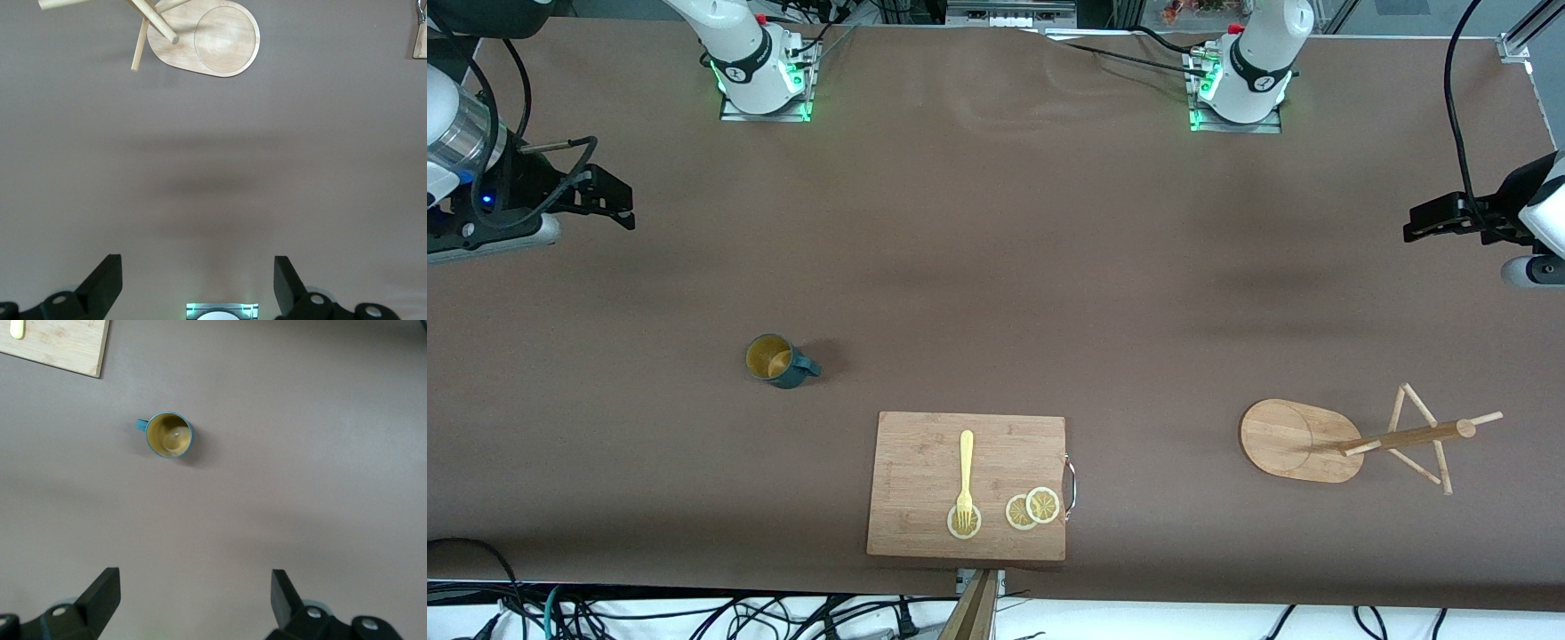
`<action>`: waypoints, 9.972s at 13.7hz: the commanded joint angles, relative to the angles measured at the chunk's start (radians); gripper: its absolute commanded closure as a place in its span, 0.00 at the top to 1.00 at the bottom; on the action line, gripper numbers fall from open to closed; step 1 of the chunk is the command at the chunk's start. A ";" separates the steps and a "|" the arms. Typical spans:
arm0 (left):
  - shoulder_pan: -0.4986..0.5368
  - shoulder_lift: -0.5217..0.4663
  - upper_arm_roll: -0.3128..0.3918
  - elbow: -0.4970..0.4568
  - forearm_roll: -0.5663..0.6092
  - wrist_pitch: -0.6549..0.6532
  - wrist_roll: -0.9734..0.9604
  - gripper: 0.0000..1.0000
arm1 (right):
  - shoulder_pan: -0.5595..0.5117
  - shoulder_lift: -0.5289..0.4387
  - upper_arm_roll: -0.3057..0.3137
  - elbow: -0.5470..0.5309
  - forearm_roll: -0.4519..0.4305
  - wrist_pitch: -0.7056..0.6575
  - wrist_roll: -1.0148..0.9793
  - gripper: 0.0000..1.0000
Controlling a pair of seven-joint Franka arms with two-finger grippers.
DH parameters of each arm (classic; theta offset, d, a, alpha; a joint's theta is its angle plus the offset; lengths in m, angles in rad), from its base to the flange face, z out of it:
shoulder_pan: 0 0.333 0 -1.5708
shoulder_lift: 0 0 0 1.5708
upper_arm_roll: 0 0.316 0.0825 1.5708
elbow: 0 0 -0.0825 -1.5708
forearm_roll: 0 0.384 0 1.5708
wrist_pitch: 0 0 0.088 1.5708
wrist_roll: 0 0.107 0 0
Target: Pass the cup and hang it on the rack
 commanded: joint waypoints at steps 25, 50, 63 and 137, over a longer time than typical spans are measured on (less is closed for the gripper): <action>0.004 0.012 -0.008 0.022 0.016 -0.003 -0.007 1.00 | -0.012 0.212 0.010 -0.134 0.043 0.239 0.062 1.00; 0.005 0.012 -0.010 0.022 0.016 -0.003 -0.007 1.00 | 0.044 0.556 0.008 -0.087 0.042 0.543 0.197 0.41; 0.004 0.012 -0.010 0.022 0.016 -0.003 -0.007 1.00 | 0.045 0.566 0.008 -0.098 0.043 0.559 0.199 0.00; 0.042 0.000 -0.336 -1.171 -1.327 0.919 2.143 1.00 | -0.096 -0.045 0.073 -0.056 0.042 -0.014 0.062 1.00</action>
